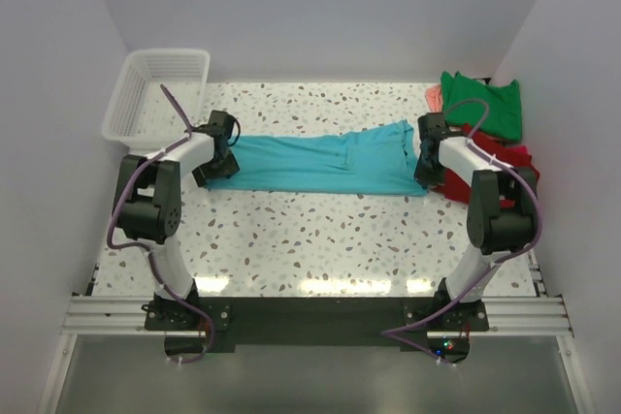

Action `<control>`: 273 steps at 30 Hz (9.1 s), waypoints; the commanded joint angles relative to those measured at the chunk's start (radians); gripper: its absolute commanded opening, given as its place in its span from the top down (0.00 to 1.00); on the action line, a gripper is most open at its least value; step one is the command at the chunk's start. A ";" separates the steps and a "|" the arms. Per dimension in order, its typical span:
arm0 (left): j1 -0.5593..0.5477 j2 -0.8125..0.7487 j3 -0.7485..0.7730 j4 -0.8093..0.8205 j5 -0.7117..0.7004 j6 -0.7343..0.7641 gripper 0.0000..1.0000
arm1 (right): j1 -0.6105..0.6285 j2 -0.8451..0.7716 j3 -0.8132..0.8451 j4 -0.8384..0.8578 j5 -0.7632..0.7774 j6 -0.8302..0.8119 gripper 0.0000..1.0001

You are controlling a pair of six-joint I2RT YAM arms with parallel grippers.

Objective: Fold and stack the t-shirts
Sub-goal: Fold the tshirt

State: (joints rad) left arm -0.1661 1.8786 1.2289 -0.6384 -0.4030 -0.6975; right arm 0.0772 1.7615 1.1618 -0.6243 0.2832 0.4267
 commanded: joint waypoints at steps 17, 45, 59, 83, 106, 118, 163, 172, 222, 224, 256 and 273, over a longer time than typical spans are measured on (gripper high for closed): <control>0.010 -0.280 -0.020 0.028 0.059 0.131 0.25 | -0.002 -0.112 0.124 -0.049 0.017 0.027 0.68; 0.010 0.054 0.093 0.148 0.161 0.260 0.24 | 0.133 0.394 0.486 -0.087 -0.018 0.057 0.67; 0.010 -0.228 -0.065 0.224 0.283 0.302 0.21 | 0.133 0.719 0.948 -0.227 0.008 -0.012 0.64; 0.004 -0.432 -0.224 0.224 0.329 0.291 0.20 | 0.191 0.520 1.118 0.278 -0.343 -0.164 0.54; -0.076 -0.121 -0.068 0.195 0.234 0.331 0.20 | 0.509 0.340 0.733 0.130 -0.286 -0.178 0.52; -0.115 -0.041 -0.095 0.080 0.176 0.299 0.20 | 0.489 0.342 0.768 0.077 -0.223 -0.169 0.52; -0.446 -0.328 -0.210 -0.133 0.156 0.164 0.04 | 0.312 0.464 0.748 0.023 -0.098 -0.062 0.53; -0.340 -0.196 -0.184 -0.011 0.207 0.217 0.04 | 0.314 0.472 0.745 0.025 -0.105 -0.065 0.53; -0.584 -0.176 -0.247 -0.122 0.743 0.346 0.04 | 0.297 0.911 1.254 0.109 -0.371 -0.148 0.39; -0.604 -0.162 -0.218 -0.121 0.771 0.352 0.04 | 0.299 0.917 1.266 0.136 -0.392 -0.132 0.37; -0.757 -0.401 0.158 -0.070 0.405 0.340 0.04 | 0.300 0.667 1.208 0.227 -0.346 -0.128 0.32; -0.682 -0.743 -0.314 -0.028 0.227 -0.006 0.05 | 0.361 -0.367 0.063 0.057 -0.240 -0.056 0.46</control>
State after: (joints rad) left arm -0.8989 1.2461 1.0222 -0.7410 -0.1776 -0.5827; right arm 0.4095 1.5822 1.4204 -0.5583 0.0425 0.3229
